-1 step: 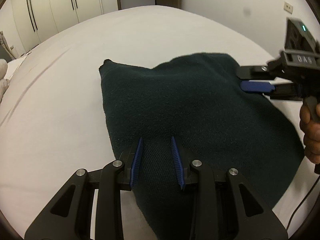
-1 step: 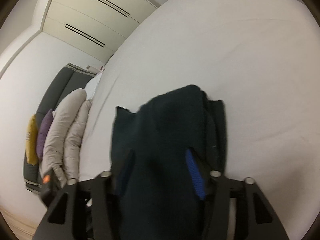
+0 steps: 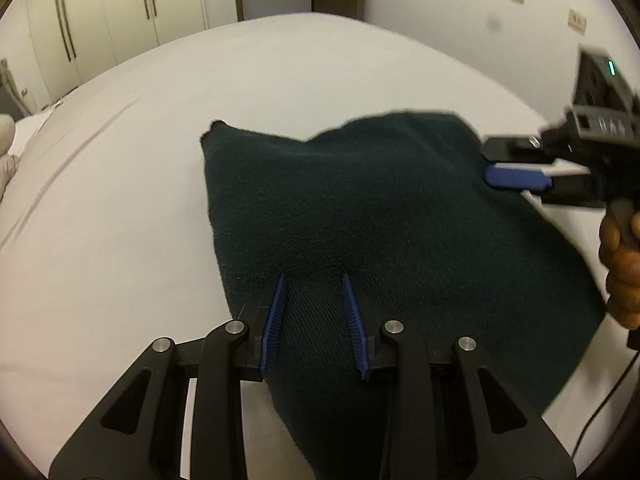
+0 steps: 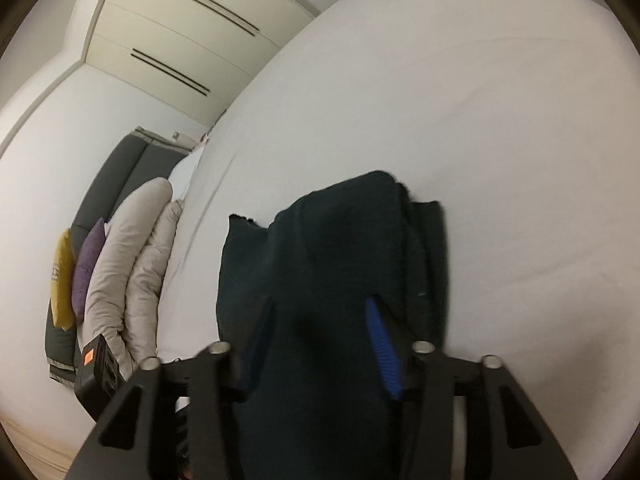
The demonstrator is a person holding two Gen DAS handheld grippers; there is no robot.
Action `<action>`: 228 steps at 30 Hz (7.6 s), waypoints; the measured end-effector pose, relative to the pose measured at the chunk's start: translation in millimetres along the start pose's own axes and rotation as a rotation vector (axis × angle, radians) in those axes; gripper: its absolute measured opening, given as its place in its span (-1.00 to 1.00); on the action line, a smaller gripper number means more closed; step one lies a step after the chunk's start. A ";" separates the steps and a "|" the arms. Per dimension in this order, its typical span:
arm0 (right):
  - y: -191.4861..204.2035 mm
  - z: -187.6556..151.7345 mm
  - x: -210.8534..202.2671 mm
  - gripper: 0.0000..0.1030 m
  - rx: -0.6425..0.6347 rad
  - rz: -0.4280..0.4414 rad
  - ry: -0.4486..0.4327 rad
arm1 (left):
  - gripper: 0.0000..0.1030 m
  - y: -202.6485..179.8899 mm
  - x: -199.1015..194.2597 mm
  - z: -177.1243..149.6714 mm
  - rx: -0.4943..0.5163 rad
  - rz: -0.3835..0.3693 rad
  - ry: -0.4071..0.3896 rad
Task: Fold small clothes
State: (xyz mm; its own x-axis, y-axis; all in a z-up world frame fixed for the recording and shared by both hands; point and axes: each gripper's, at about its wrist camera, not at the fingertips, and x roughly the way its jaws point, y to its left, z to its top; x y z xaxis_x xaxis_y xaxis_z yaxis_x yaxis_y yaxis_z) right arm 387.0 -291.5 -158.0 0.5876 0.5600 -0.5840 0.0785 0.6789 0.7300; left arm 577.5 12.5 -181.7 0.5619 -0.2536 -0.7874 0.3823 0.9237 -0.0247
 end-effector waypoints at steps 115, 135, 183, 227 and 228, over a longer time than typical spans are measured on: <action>256.6 -288.9 -203.4 1.00 -0.580 -0.376 -0.351 | 1.00 -17.8 -324.4 -187.2 -0.211 0.285 -0.258; 215.1 -289.0 -139.1 1.00 -0.445 -0.519 -0.183 | 1.00 17.7 -247.1 -201.7 -0.266 0.234 -0.090; 209.8 -294.5 -116.5 1.00 -0.445 -0.527 -0.123 | 1.00 28.7 -215.4 -206.7 -0.308 0.216 -0.045; 209.0 -295.2 -116.2 1.00 -0.446 -0.522 -0.121 | 1.00 29.2 -213.6 -209.1 -0.329 0.208 -0.036; 209.0 -295.2 -116.2 1.00 -0.446 -0.522 -0.121 | 1.00 29.3 -213.6 -209.0 -0.329 0.208 -0.036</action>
State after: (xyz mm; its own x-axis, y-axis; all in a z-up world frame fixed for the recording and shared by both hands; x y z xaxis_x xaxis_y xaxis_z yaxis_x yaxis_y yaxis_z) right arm 97.4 -74.5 -42.4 0.6505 0.0678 -0.7565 0.0521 0.9897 0.1336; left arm 315.3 153.7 -143.0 0.6303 -0.0560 -0.7743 0.0055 0.9977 -0.0677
